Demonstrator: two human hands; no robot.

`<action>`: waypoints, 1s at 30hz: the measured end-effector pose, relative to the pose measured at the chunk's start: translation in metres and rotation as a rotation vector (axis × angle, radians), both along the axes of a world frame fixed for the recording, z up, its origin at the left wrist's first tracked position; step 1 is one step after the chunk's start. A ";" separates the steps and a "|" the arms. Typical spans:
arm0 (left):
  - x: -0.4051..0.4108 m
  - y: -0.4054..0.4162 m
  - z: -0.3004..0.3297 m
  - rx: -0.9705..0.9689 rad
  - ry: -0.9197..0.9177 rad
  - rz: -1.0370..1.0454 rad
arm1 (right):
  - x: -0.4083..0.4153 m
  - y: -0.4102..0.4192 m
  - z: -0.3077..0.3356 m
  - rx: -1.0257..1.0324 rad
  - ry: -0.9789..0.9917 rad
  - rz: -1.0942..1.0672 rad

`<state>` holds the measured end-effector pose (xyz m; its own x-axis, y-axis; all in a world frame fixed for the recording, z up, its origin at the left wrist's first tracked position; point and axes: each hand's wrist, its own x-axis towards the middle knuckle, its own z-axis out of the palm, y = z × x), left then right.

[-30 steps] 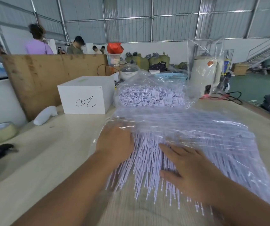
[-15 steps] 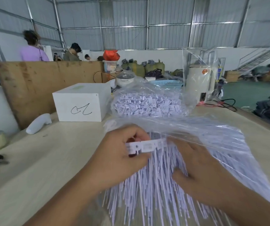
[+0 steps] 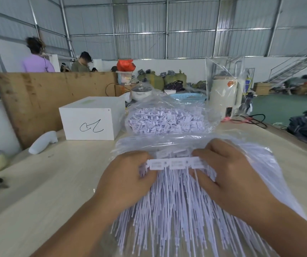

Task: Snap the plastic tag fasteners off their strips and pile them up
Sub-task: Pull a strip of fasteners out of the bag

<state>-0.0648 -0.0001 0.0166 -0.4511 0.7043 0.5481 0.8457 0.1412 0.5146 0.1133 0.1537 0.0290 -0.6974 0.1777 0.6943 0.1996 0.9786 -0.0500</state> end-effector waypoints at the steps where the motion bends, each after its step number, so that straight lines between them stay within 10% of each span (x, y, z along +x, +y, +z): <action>1: 0.001 0.000 0.000 0.007 -0.010 -0.004 | -0.001 -0.002 0.000 0.009 -0.024 -0.019; 7: 0.001 -0.004 0.014 0.148 -0.550 -0.438 | 0.003 0.003 -0.002 -0.272 -0.182 0.055; 12: -0.002 -0.001 0.016 0.337 -0.754 -0.336 | 0.017 0.020 -0.009 -0.523 -0.258 -0.061; 16: -0.002 -0.003 0.020 0.465 -0.927 -0.339 | 0.021 0.015 0.007 -0.300 -0.052 0.043; 24: 0.037 0.000 0.013 0.227 -0.236 -0.137 | 0.013 -0.014 0.017 -0.038 -0.030 -0.023; 30: 0.059 0.000 0.016 0.073 0.226 -0.047 | 0.007 -0.038 0.017 -0.214 0.006 0.106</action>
